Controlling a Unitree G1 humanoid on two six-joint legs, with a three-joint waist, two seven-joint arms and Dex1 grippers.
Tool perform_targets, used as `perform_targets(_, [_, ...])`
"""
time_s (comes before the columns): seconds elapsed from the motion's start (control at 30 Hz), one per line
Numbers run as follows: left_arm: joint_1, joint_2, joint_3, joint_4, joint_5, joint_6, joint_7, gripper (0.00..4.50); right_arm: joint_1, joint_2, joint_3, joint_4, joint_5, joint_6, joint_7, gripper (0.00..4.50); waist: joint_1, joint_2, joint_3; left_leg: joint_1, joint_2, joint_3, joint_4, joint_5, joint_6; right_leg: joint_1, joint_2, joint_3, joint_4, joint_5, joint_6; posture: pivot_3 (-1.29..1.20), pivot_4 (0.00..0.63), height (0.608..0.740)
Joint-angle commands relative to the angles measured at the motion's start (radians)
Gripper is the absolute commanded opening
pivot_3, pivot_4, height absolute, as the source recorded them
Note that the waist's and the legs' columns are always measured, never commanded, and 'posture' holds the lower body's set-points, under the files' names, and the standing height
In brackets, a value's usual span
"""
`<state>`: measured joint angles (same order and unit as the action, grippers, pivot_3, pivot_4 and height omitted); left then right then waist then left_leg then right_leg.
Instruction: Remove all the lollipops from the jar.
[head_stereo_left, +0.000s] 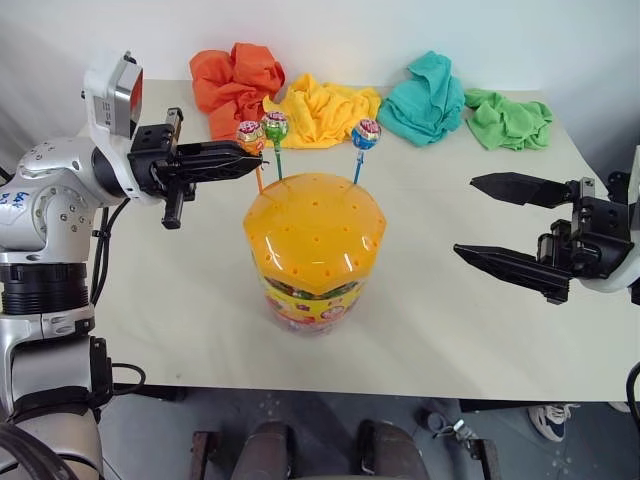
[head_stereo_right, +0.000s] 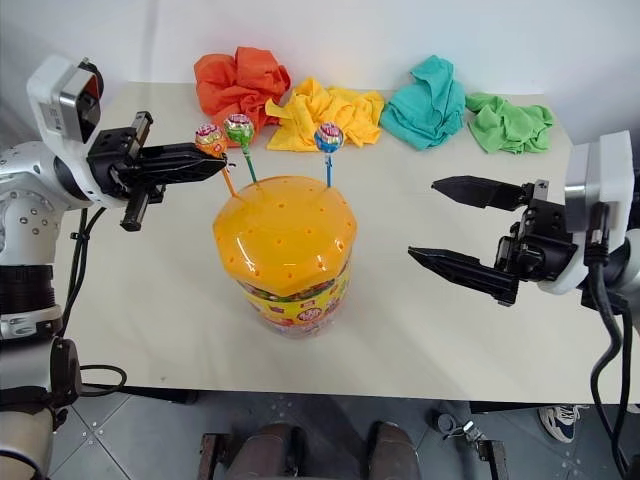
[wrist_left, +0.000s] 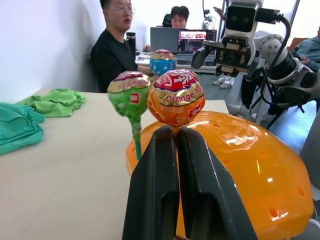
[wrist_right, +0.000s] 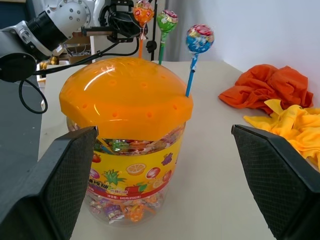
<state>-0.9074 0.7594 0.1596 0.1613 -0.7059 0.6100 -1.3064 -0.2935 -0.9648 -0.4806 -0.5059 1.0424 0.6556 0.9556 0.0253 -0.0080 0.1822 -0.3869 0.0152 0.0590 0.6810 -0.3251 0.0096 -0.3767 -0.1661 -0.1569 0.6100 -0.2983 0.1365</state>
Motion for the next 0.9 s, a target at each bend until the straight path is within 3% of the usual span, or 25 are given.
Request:
perform_targets(0.03, [-0.042,0.030,0.042,-0.043,-0.024,0.017,0.023,0.04,0.000,-0.021,-0.049,-0.002,0.018,-0.010,0.018,4.50,0.000,0.000,0.000,0.000,0.000,0.000,0.000,0.000,0.000,0.000,0.000,0.000,0.000,0.000,0.000,0.00,0.150,0.740])
perform_targets(0.27, [-0.073,0.100,0.087,-0.038,0.012,0.082,0.152,0.04,0.007,-0.032,-0.050,0.033,0.010,-0.009,0.063,4.50,-0.001,-0.001,0.001,0.000,0.000,0.000,0.000,0.000,0.000,0.000,0.000,0.000,0.000,0.000,0.000,0.00,0.150,0.740])
perform_targets(0.5, [0.008,0.164,0.153,-0.058,0.033,0.095,0.261,0.04,-0.004,-0.044,-0.042,0.076,-0.003,-0.015,0.118,4.50,-0.002,-0.001,0.001,0.000,0.000,0.000,0.000,0.000,0.000,0.000,0.000,0.000,0.000,0.000,0.000,0.00,0.150,0.740])
perform_targets(0.6, [0.100,0.188,0.182,-0.068,0.067,0.102,0.328,0.04,-0.012,-0.047,-0.030,0.089,-0.008,-0.029,0.169,4.50,-0.001,-0.001,0.001,0.000,0.000,0.000,0.000,0.000,0.000,0.000,0.000,0.000,0.000,0.000,0.000,0.00,0.150,0.740])
perform_targets(0.73, [0.349,0.215,0.181,-0.122,0.145,0.134,0.409,0.04,-0.052,-0.041,0.019,0.076,0.029,-0.013,0.228,4.50,-0.005,-0.001,0.001,0.001,0.000,0.000,-0.001,0.000,0.000,0.000,0.000,0.001,0.000,0.000,0.000,0.00,0.150,0.740])
perform_targets(0.9, [0.515,0.194,0.178,-0.158,0.186,0.154,0.481,0.04,-0.050,-0.025,0.056,0.070,0.032,-0.004,0.251,4.50,0.001,-0.006,0.003,0.000,0.001,0.000,-0.001,-0.001,-0.001,-0.001,0.001,0.001,0.000,0.000,0.000,0.00,0.150,0.740])
